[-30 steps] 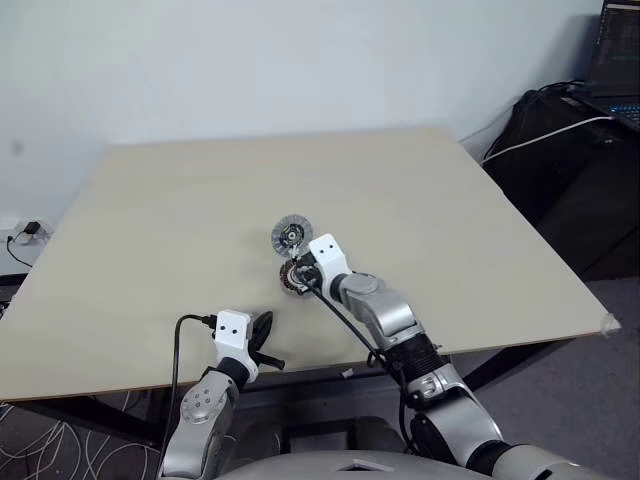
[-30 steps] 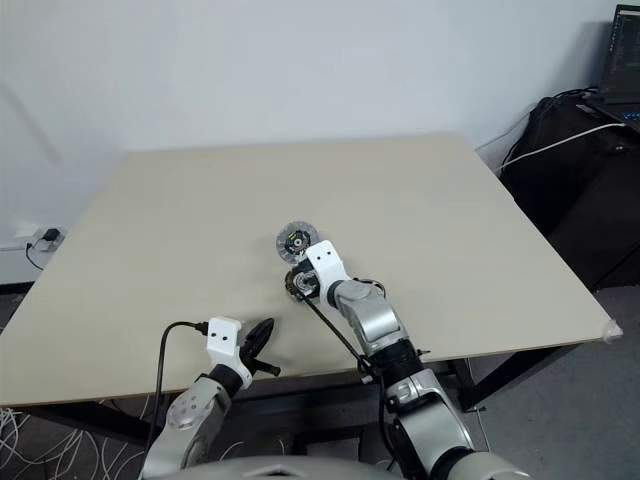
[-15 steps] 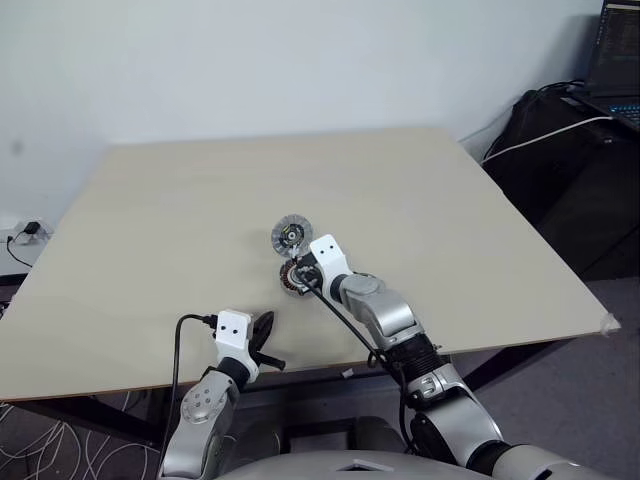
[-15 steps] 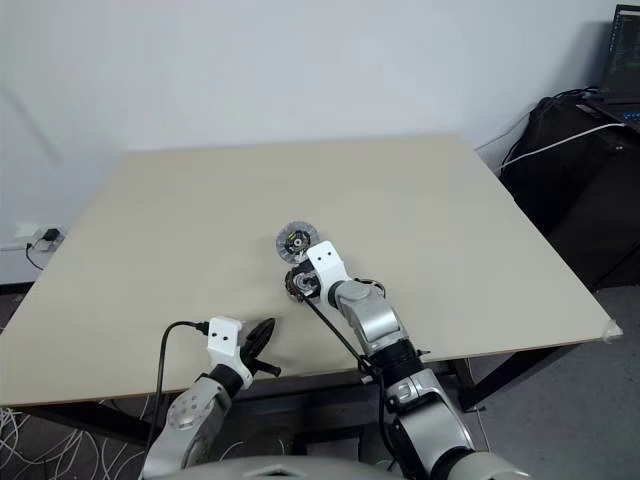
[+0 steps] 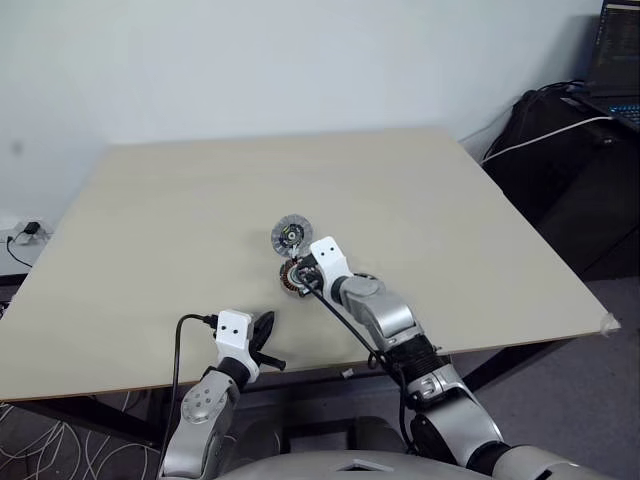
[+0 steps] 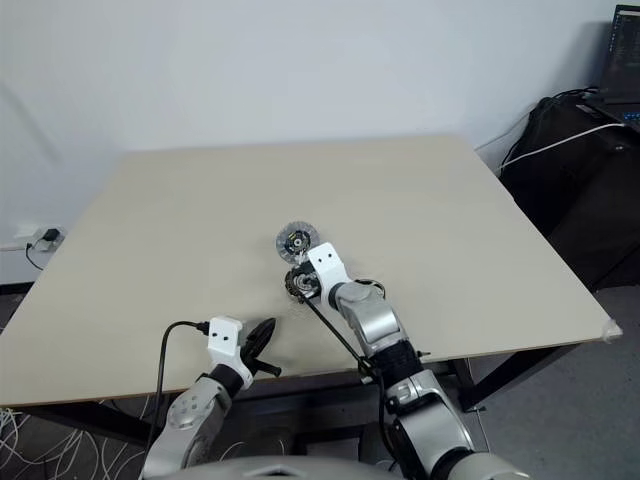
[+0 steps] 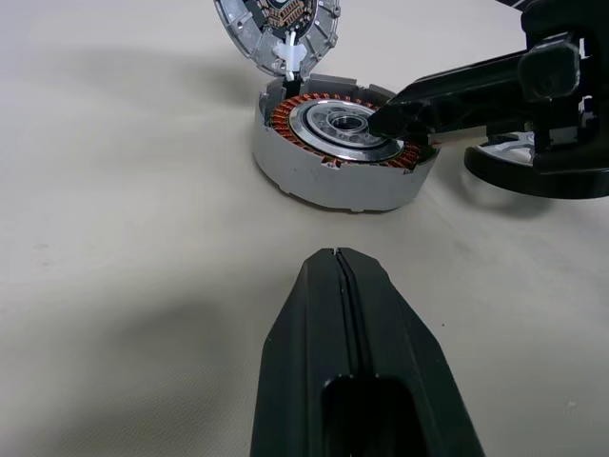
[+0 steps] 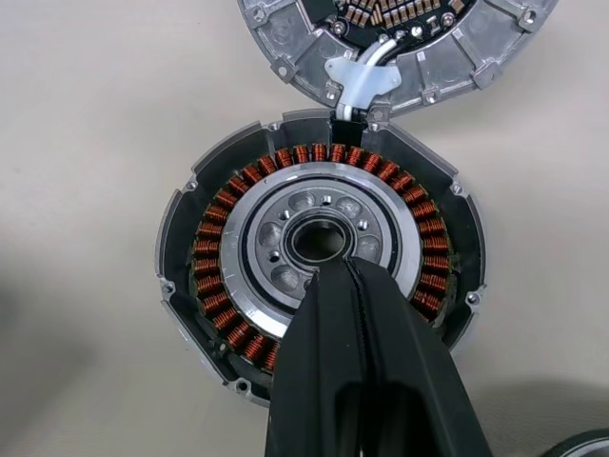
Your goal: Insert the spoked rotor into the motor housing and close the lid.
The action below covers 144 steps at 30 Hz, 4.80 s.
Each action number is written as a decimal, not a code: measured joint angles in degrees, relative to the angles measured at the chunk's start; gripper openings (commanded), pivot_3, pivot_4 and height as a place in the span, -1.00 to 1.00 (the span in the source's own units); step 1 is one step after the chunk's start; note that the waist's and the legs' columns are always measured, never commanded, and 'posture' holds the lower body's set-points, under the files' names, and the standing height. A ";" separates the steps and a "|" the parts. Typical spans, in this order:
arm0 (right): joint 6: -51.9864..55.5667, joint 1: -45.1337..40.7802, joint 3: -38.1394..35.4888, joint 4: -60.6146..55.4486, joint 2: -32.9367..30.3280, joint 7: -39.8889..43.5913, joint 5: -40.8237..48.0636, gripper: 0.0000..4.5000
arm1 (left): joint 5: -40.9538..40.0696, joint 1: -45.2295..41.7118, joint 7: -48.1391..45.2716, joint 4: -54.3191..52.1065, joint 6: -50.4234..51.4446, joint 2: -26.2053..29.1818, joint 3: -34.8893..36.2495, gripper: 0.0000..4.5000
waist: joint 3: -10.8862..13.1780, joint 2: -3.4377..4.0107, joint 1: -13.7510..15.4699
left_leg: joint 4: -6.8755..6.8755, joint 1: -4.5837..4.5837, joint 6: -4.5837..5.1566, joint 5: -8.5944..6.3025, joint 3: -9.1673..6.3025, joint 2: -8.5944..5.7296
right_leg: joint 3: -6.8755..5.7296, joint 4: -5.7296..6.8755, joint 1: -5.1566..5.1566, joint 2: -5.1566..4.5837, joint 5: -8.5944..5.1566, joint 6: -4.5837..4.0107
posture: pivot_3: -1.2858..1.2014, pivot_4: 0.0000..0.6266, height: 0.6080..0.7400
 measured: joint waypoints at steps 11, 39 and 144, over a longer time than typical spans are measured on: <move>-0.69 0.83 0.01 -2.57 0.14 0.22 0.16 -1.00 | -0.01 -0.28 -0.04 0.04 0.01 -0.03 -0.06 -1.00 | 0.00 0.00 0.00 | 0.00 0.00 0.00 0.00 0.00 0.00 | 0.00 0.00 0.00 0.00 0.00 0.00 | 0.03 -1.00 1.00; -5.15 -1.35 1.09 4.22 -0.28 1.03 -1.66 -1.00 | -0.02 -0.06 0.41 0.04 0.02 -0.91 -0.05 -1.00 | -0.05 0.04 0.01 | 0.01 0.07 -0.02 0.02 -0.02 -0.01 | 0.00 0.00 0.09 0.02 -0.02 -0.03 | 0.03 -1.00 1.00; -9.66 -4.52 0.56 10.94 1.13 4.14 -1.16 -1.00 | -0.24 -0.44 -0.04 0.11 1.28 -0.95 0.22 -1.00 | -0.17 0.14 -0.50 | -0.07 0.20 -0.09 0.06 -0.06 0.01 | 0.01 0.02 0.15 0.04 -0.18 -0.24 | 0.03 -1.00 1.00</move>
